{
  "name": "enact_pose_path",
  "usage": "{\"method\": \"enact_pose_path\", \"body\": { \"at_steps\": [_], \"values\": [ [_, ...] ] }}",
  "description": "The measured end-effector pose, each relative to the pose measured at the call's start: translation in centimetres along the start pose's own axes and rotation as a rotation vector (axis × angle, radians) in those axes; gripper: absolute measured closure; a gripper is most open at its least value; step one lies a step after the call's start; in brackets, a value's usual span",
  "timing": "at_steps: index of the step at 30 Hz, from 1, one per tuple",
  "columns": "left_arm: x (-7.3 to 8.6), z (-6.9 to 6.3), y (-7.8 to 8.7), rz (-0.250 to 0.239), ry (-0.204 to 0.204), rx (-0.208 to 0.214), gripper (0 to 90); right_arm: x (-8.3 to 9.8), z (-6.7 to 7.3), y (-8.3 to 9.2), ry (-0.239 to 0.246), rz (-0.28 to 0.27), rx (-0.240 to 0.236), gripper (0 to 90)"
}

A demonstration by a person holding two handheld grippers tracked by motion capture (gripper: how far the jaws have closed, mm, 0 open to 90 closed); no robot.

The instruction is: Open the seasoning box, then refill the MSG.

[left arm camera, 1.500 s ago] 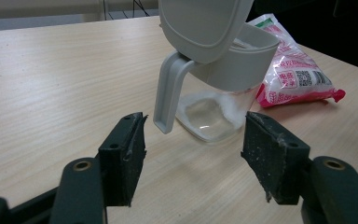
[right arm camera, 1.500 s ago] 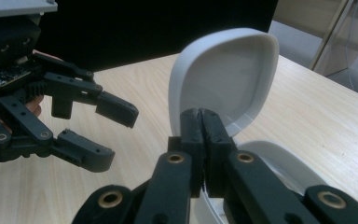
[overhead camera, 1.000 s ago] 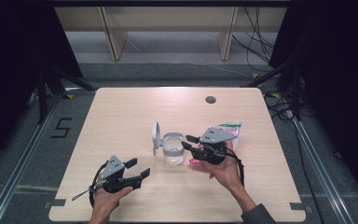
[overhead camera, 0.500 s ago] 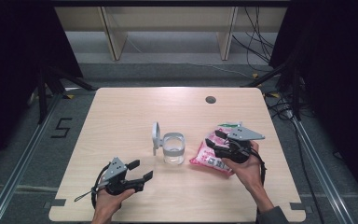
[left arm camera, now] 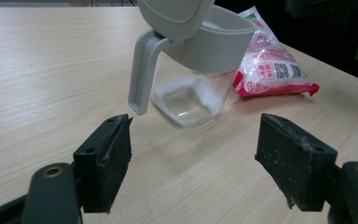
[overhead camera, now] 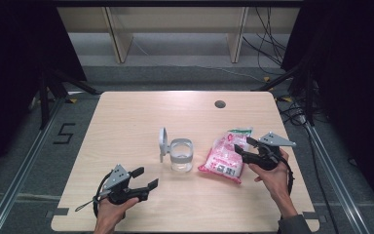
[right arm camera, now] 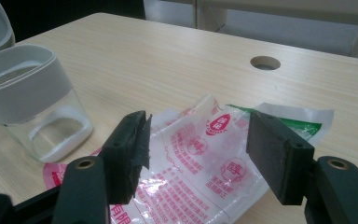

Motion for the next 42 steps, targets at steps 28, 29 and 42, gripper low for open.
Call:
{"method": "enact_pose_path", "body": {
  "at_steps": [28, 29, 42],
  "values": [
    [0.2, -2.2, -0.9, 0.045, -0.024, 0.011, 26.5, 2.6, -2.2, -1.2, -0.09, 0.064, 0.009, 30.0],
    [0.2, -2.2, -0.9, 0.045, -0.024, 0.011, 26.5, 2.6, -2.2, -1.2, -0.09, 0.064, 0.009, 30.0],
    [0.2, -2.4, -0.9, 0.054, -0.04, 0.016, 26.8, 3.8, -3.3, -3.0, -0.144, 0.111, -0.006, 31.4]
  ]
}}
Point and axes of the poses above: each handheld gripper's, and its own axes: y roughly backward along the jaws, x roughly out of its underside, z roughly to its left, the point moved 3 cm from there along -y, roughly forward along the jaws, and after that the axes turned 2 degrees about -x, right-handed, at the moved point
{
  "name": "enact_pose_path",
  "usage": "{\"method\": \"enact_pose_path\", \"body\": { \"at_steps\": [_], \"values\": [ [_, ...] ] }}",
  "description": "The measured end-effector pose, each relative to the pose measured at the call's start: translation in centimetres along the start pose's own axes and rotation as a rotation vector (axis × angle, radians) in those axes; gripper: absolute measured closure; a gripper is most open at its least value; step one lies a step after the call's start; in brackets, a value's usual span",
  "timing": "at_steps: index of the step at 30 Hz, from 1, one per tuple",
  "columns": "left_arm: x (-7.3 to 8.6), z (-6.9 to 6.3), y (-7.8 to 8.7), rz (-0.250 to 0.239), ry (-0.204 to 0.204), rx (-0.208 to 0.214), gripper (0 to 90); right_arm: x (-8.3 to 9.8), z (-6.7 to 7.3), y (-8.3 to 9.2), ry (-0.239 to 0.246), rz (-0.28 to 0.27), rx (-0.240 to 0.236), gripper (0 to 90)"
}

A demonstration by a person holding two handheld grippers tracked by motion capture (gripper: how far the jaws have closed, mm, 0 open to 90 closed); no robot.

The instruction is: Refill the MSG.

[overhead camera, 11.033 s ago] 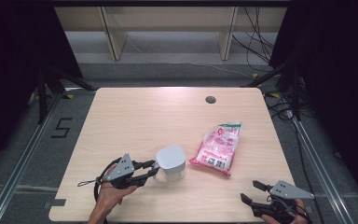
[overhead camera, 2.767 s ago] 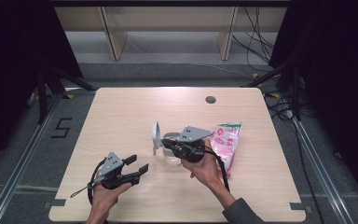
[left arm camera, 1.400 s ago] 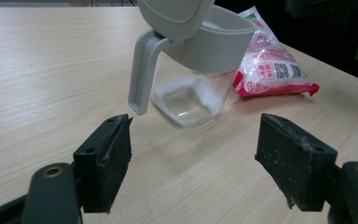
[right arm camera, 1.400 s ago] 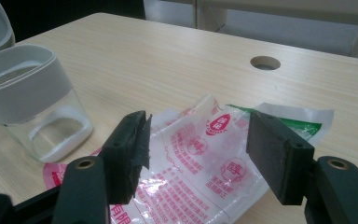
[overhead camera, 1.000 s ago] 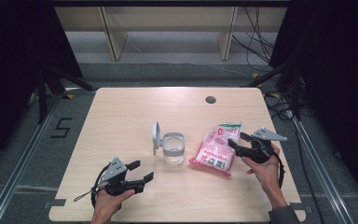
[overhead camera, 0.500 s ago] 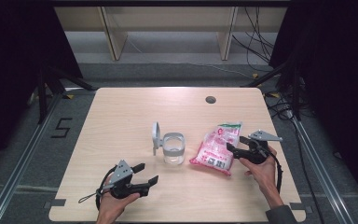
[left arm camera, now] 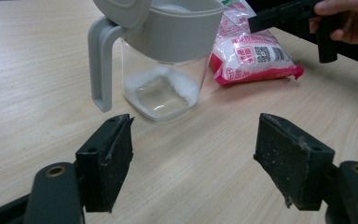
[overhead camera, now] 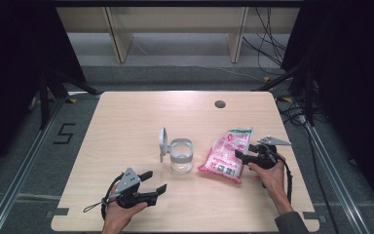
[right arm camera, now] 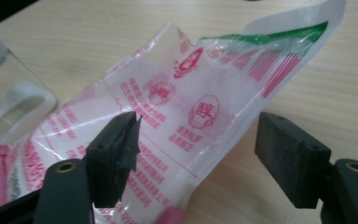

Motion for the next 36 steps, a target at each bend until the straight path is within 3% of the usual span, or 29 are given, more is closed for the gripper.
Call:
{"method": "enact_pose_path", "body": {
  "at_steps": [4, 5, 7, 8, 9, 10, 12, 15, 19, 21, 23, 26, 27, 36],
  "values": [
    [0.1, 0.2, -0.1, 0.004, -0.008, 0.002, 27.5, 0.0, 0.1, -0.6, 0.005, -0.008, -0.006, 34.2],
    [0.2, 0.1, -0.2, 0.005, 0.015, 0.004, 27.6, 0.0, 0.5, -0.6, -0.043, 0.0, -0.01, 35.0],
    [0.2, 0.0, -0.3, 0.002, 0.001, 0.01, 27.6, -0.1, 0.4, -0.7, -0.031, 0.006, -0.008, 35.7],
    [0.2, -0.1, -0.3, 0.006, 0.019, 0.007, 27.6, -0.1, 0.1, -0.9, 0.011, -0.002, -0.007, 36.6],
    [0.2, 0.0, -0.2, 0.008, 0.013, 0.003, 27.6, 0.0, 0.6, -0.9, -0.05, 0.01, -0.012, 38.2],
    [0.1, 0.1, -0.1, 0.005, -0.01, 0.007, 27.7, -0.1, 0.2, -1.0, 0.0, 0.014, -0.015, 39.8],
    [0.1, 0.2, -0.1, 0.005, -0.014, 0.005, 27.7, -0.2, 0.1, -1.3, 0.014, 0.007, -0.012, 42.5],
    [0.1, 0.1, -0.1, -0.001, -0.005, 0.007, 27.8, -0.1, 0.2, -2.0, 0.011, 0.018, -0.018, 50.2],
    [0.3, -0.1, -0.3, 0.005, 0.021, 0.006, 27.9, -0.1, 0.2, -2.1, 0.015, 0.023, -0.017, 52.7],
    [0.3, -0.3, -0.3, 0.017, 0.01, 0.006, 27.9, -0.1, 0.2, -2.3, -0.004, 0.021, -0.03, 55.1],
    [0.2, -0.3, -0.4, 0.008, -0.01, 0.016, 27.9, -0.1, 0.0, -2.4, 0.017, 0.008, -0.017, 56.4],
    [0.2, -0.4, -0.3, 0.007, 0.01, 0.018, 28.0, -0.1, 0.0, -2.4, 0.002, 0.024, -0.019, 62.5],
    [0.2, -0.4, -0.4, -0.004, 0.021, 0.021, 28.0, 0.0, -0.1, -2.6, 0.008, 0.005, -0.027, 67.8],
    [0.3, -0.4, -0.3, 0.01, 0.008, 0.022, 28.1, -0.1, -0.2, -2.7, -0.004, 0.0, -0.057, 86.9]
  ]
}}
Point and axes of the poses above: each handheld gripper's, and its own axes: y roughly backward along the jaws, x roughly out of its underside, z roughly to its left, the point moved 3 cm from there along -y, roughly forward along the jaws, and after that the axes turned 2 degrees about -x, right-handed, at the moved point
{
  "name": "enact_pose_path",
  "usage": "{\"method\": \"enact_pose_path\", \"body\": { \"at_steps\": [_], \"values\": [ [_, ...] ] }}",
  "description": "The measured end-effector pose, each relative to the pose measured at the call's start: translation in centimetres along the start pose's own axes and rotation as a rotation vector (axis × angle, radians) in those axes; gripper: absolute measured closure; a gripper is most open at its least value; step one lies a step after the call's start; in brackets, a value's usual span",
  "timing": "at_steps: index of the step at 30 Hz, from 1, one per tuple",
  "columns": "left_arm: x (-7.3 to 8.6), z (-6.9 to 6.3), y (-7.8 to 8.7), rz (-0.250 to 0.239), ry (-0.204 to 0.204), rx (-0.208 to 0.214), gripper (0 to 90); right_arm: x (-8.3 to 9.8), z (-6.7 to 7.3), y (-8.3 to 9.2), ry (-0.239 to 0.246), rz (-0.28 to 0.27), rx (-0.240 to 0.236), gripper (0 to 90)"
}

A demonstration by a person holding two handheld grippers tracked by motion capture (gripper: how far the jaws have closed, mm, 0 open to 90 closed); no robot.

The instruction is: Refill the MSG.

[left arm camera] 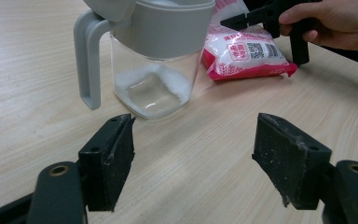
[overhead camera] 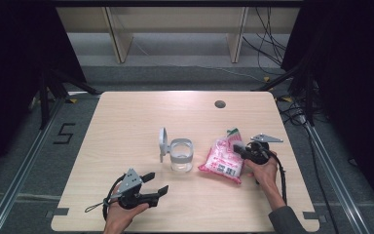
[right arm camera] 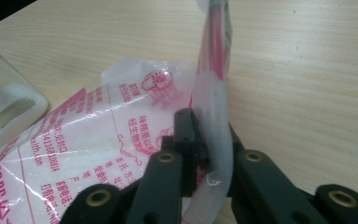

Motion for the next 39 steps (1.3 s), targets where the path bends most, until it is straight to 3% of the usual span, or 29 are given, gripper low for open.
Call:
{"method": "enact_pose_path", "body": {
  "at_steps": [2, 10, 16, 17, 19, 20, 23, 26, 27, 29, 31, 33, 34, 35, 36, 39],
  "values": [
    [0.0, 0.0, 0.0, -0.003, 0.004, 0.006, 28.5, -0.1, 0.2, 0.0, 0.032, -0.01, -0.004, 90.0],
    [0.0, 0.1, -0.2, -0.003, -0.029, 0.022, 28.6, -0.4, 0.9, 0.6, 0.06, -0.02, -0.008, 90.0],
    [0.1, 0.1, -0.3, -0.008, -0.029, 0.017, 28.7, -0.8, 1.6, 1.2, 0.076, -0.059, -0.007, 90.0],
    [0.2, -0.2, -0.2, 0.011, -0.006, 0.0, 28.7, -0.9, 1.7, 1.2, 0.094, -0.071, 0.0, 90.0],
    [0.2, -0.3, -0.4, -0.007, 0.006, 0.008, 28.7, -1.0, 2.0, 1.3, 0.099, -0.083, -0.001, 90.0],
    [0.2, -0.3, -0.3, 0.001, -0.013, 0.001, 28.8, -1.1, 2.2, 1.5, 0.105, -0.075, 0.002, 90.0],
    [0.2, -0.5, -0.5, -0.003, -0.012, 0.004, 29.0, -1.5, 3.0, 2.1, 0.124, -0.094, -0.02, 90.0],
    [0.3, -0.8, -0.8, -0.006, -0.005, 0.027, 28.9, -1.8, 3.7, 2.7, 0.167, -0.085, -0.032, 90.0],
    [0.3, -1.1, -1.0, -0.006, -0.004, 0.028, 28.8, -2.0, 4.1, 2.8, 0.188, -0.113, -0.03, 90.0],
    [0.4, -1.6, -1.6, 0.019, -0.035, 0.035, 28.7, -2.2, 4.8, 3.4, 0.206, -0.096, -0.034, 90.0],
    [0.7, -2.0, -2.1, 0.033, -0.049, 0.038, 28.7, -2.4, 5.2, 3.7, 0.233, -0.109, -0.036, 90.0],
    [0.9, -2.5, -2.5, 0.041, -0.057, 0.042, 28.8, -2.3, 5.8, 4.2, 0.221, -0.105, -0.037, 90.0],
    [0.9, -2.5, -2.5, 0.041, -0.057, 0.042, 28.8, -2.4, 5.8, 4.4, 0.247, -0.101, -0.038, 90.0],
    [0.9, -2.9, -2.8, 0.064, -0.1, 0.041, 28.8, -2.3, 6.2, 4.7, 0.244, -0.104, -0.035, 90.0],
    [0.9, -2.9, -2.8, 0.064, -0.1, 0.041, 28.8, -2.4, 6.3, 4.8, 0.26, -0.12, -0.036, 90.0],
    [0.6, -3.5, -3.6, 0.059, -0.098, 0.052, 28.7, -2.6, 7.2, 5.3, 0.238, -0.127, -0.048, 90.0]
  ]
}}
Point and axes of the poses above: each handheld gripper's, and its own axes: y roughly backward along the jaws, x roughly out of its underside, z roughly to its left, the point moved 3 cm from there along -y, roughly forward along the jaws, and after that the axes turned 2 degrees about -x, right-handed, at the moved point
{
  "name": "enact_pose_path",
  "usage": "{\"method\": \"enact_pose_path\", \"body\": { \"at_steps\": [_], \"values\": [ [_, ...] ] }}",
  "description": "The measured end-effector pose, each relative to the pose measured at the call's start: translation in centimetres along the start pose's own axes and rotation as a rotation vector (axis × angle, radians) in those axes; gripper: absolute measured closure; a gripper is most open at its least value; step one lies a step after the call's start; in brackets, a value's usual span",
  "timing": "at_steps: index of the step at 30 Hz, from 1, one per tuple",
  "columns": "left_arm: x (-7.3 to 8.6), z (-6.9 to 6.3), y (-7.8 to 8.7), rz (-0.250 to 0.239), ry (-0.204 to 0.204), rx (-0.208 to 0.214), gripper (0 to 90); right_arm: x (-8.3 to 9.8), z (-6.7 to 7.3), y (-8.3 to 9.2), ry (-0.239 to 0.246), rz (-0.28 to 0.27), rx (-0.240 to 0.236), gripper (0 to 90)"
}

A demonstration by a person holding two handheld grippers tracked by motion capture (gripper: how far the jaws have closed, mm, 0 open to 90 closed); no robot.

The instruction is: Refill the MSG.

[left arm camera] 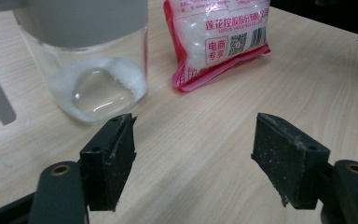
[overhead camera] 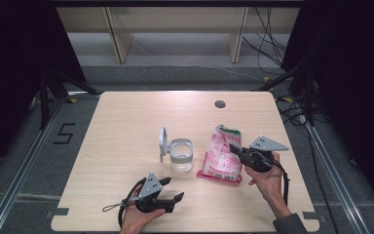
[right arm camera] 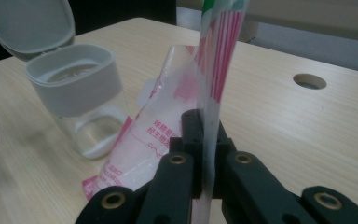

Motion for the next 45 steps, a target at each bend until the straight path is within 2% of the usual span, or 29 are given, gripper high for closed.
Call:
{"method": "enact_pose_path", "body": {
  "at_steps": [1, 5, 6, 8, 9, 10, 11, 13, 15, 18, 19, 20, 21, 22, 24, 25, 27, 28, 29, 30, 31, 33, 34, 35, 37, 40, 41, 42, 45],
  "values": [
    [-0.1, -0.1, -0.1, 0.001, -0.007, -0.002, 28.7, -0.2, 0.1, 0.1, 0.023, -0.003, -0.007, 90.0],
    [-1.1, -0.5, -1.2, -0.002, 0.008, 0.031, 28.8, -0.9, 1.0, 0.2, 0.028, -0.03, -0.004, 90.0],
    [-1.3, -0.6, -1.5, -0.003, 0.011, 0.028, 28.8, -1.2, 1.0, 0.2, 0.067, -0.017, 0.0, 90.0],
    [-1.5, -0.7, -1.8, 0.008, -0.002, 0.026, 28.8, -1.3, 1.2, 0.2, 0.053, -0.006, 0.001, 90.0],
    [-1.7, -0.8, -2.2, 0.01, 0.002, 0.035, 28.8, -1.4, 1.4, 0.0, 0.053, -0.023, -0.002, 90.0],
    [-1.9, -1.0, -2.6, 0.011, 0.003, 0.032, 28.8, -1.7, 1.3, -0.1, 0.077, -0.043, 0.012, 90.0],
    [-2.0, -1.1, -2.9, 0.022, -0.016, 0.023, 28.8, -2.0, 1.6, 0.0, 0.072, -0.021, -0.002, 90.0],
    [-2.4, -1.4, -3.5, 0.039, -0.039, 0.011, 28.8, -2.2, 1.8, 0.1, 0.071, -0.021, -0.005, 90.0],
    [-2.8, -1.8, -4.4, 0.035, -0.024, 0.01, 28.9, -2.7, 2.1, 0.3, 0.069, -0.019, -0.009, 90.0],
    [-3.1, -2.2, -5.3, 0.04, -0.023, 0.012, 29.0, -3.3, 2.0, 0.3, 0.112, -0.036, -0.007, 90.0],
    [-3.1, -2.2, -5.3, 0.04, -0.023, 0.012, 29.1, -3.3, 2.0, 0.3, 0.112, -0.036, -0.007, 90.0],
    [-3.2, -2.1, -5.3, 0.06, -0.053, 0.007, 29.0, -3.6, 2.4, 0.6, 0.09, -0.004, -0.003, 90.0],
    [-3.3, -2.5, -5.7, 0.04, -0.036, 0.024, 29.0, -3.6, 2.4, 0.6, 0.09, -0.004, -0.003, 90.0],
    [-3.5, -2.6, -5.8, 0.048, -0.042, 0.016, 29.1, -3.7, 2.5, 0.6, 0.087, -0.005, -0.004, 90.0],
    [-3.7, -3.0, -6.6, 0.043, -0.034, 0.02, 28.7, -4.3, 2.4, 0.6, 0.13, -0.017, 0.003, 90.0],
    [-3.7, -3.0, -6.6, 0.043, -0.034, 0.02, 28.6, -4.3, 2.4, 0.6, 0.13, -0.017, 0.003, 90.0],
    [-3.8, -3.0, -7.2, 0.058, -0.038, 0.008, 28.5, -4.5, 2.2, 0.6, 0.145, -0.03, 0.008, 90.0],
    [-3.8, -2.9, -7.4, 0.066, -0.048, 0.005, 28.5, -4.5, 2.6, 0.8, 0.104, -0.003, 0.004, 90.0],
    [-3.8, -3.0, -7.7, 0.065, -0.036, -0.002, 28.4, -4.7, 2.7, 1.0, 0.114, 0.016, 0.004, 90.0],
    [-4.0, -2.9, -7.9, 0.066, -0.067, -0.003, 28.5, -4.8, 2.6, 1.0, 0.125, 0.003, 0.01, 90.0],
    [-4.0, -2.9, -7.9, 0.066, -0.067, -0.003, 28.4, -4.8, 2.6, 1.0, 0.125, 0.003, 0.01, 90.0],
    [-4.0, -3.2, -8.3, 0.056, -0.039, -0.01, 28.2, -5.2, 2.5, 1.2, 0.15, -0.008, 0.016, 90.0],
    [-4.1, -3.0, -8.5, 0.059, -0.069, -0.016, 28.0, -5.6, 2.6, 1.6, 0.144, 0.004, 0.018, 90.0],
    [-4.1, -3.1, -9.1, 0.06, -0.057, -0.029, 27.7, -5.9, 2.3, 1.6, 0.186, -0.015, 0.023, 90.0],
    [-4.2, -3.2, -9.5, 0.058, -0.049, -0.032, 27.1, -6.3, 2.4, 2.0, 0.19, -0.002, 0.016, 90.0],
    [-4.4, -3.7, -10.1, 0.051, -0.067, -0.033, 26.7, -7.1, 2.5, 2.7, 0.19, -0.026, 0.015, 90.0],
    [-4.7, -3.6, -10.3, 0.044, -0.096, -0.036, 25.9, -7.3, 2.6, 2.9, 0.173, -0.035, 0.012, 90.0],
    [-4.8, -3.6, -10.4, 0.038, -0.07, -0.05, 25.2, -7.5, 2.6, 3.0, 0.175, -0.041, 0.002, 90.0],
    [-5.0, -3.7, -10.7, 0.023, -0.084, -0.069, 24.8, -8.1, 3.0, 3.5, 0.17, -0.044, -0.01, 90.0]
  ]
}}
Point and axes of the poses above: each handheld gripper's, and its own axes: y roughly backward along the jaws, x roughly out of its underside, z roughly to its left, the point moved 3 cm from there along -y, roughly forward along the jaws, and after that the axes turned 2 degrees about -x, right-handed, at the moved point
